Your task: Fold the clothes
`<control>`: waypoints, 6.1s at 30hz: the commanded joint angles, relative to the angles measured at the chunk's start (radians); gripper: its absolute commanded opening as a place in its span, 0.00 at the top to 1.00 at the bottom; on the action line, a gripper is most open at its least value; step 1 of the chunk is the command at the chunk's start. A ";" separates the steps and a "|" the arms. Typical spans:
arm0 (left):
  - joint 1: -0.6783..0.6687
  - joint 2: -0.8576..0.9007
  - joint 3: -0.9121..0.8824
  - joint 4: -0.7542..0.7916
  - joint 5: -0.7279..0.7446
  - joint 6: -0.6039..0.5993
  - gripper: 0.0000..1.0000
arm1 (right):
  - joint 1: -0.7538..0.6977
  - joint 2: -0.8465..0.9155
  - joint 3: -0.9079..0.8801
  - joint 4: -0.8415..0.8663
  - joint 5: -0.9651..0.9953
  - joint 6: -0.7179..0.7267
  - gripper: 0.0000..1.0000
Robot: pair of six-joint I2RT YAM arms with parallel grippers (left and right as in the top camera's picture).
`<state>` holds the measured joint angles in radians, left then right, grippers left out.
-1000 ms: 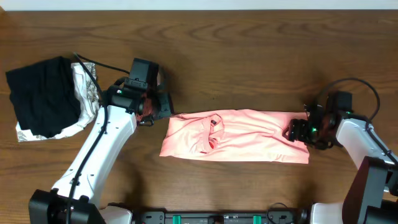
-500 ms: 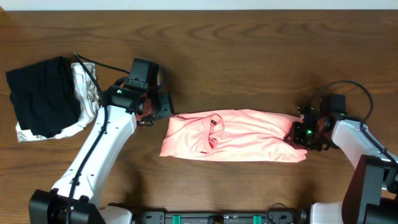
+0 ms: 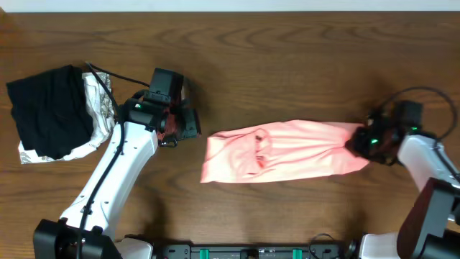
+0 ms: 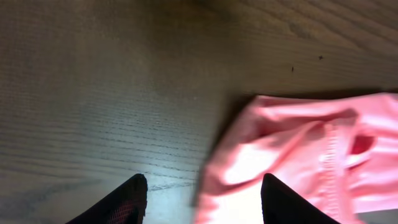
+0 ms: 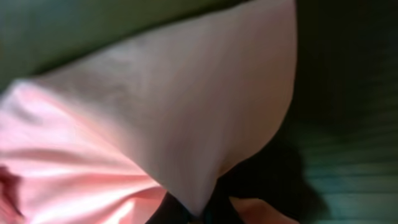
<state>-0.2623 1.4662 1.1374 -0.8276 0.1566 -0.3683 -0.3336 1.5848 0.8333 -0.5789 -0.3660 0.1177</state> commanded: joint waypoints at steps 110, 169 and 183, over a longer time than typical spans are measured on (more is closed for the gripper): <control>0.004 0.004 -0.037 -0.002 -0.011 0.009 0.40 | 0.824 0.039 0.722 -0.726 0.376 -0.123 0.96; -0.245 0.037 -0.037 0.103 -0.011 0.009 0.43 | 0.702 0.168 0.070 -0.070 0.354 -0.017 0.51; -0.245 0.041 -0.037 0.112 -0.011 0.029 0.43 | 0.700 0.001 0.315 -0.238 0.370 -0.018 0.44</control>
<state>-0.5053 1.5021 1.1042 -0.7177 0.1532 -0.3614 0.3767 1.6783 1.0657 -0.8024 -0.0078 0.0952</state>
